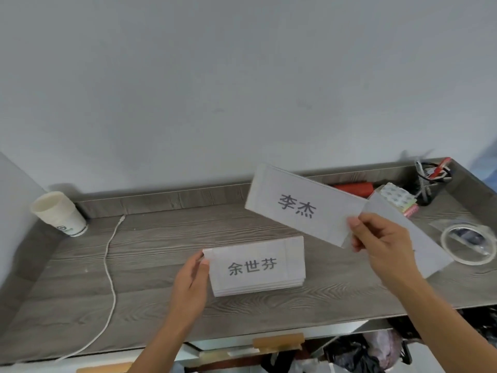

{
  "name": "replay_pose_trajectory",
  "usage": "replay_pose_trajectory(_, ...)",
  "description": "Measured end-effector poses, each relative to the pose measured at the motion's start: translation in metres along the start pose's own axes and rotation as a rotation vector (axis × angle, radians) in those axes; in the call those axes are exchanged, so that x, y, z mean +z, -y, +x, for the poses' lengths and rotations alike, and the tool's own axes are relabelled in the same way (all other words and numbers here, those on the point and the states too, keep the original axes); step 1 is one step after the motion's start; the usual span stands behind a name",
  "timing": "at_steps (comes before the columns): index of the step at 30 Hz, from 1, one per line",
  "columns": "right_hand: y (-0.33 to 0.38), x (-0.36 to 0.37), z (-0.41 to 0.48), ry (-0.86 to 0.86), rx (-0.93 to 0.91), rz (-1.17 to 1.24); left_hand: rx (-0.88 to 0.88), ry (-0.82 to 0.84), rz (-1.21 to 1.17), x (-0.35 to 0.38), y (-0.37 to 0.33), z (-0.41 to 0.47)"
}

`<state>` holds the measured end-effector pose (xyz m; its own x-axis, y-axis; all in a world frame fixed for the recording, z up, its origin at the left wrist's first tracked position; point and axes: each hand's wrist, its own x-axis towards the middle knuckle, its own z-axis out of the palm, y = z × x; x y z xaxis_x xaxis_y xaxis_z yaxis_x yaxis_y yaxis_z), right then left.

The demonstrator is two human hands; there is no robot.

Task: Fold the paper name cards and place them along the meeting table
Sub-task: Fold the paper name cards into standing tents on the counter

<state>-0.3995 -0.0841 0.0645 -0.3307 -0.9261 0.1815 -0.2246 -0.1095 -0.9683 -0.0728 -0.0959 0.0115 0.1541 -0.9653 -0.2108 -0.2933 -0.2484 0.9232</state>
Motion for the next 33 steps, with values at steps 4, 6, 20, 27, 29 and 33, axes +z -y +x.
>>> replay_pose_trajectory(4,0.017,0.033,-0.002,0.299,-0.109,-0.121,-0.014,0.017,-0.056,-0.003,-0.007,-0.004)
replay_pose_trajectory(6,0.007,0.045,-0.005,0.397,-0.090,-0.131,-0.013,0.032,-0.061,-0.004,-0.010,-0.007)
replay_pose_trajectory(20,-0.028,0.059,-0.021,0.188,-0.090,-0.758,0.075,0.038,0.054,-0.004,-0.020,-0.021)
replay_pose_trajectory(27,-0.041,0.072,-0.043,0.424,0.021,-0.844,0.080,0.093,0.238,0.010,-0.016,-0.018)
replay_pose_trajectory(29,-0.043,0.070,-0.043,0.409,0.042,-0.819,0.093,0.101,0.282,0.014,-0.017,-0.015)
replay_pose_trajectory(33,-0.048,0.061,-0.041,0.452,0.099,-0.653,0.095,0.091,0.289,0.019,-0.016,-0.008)
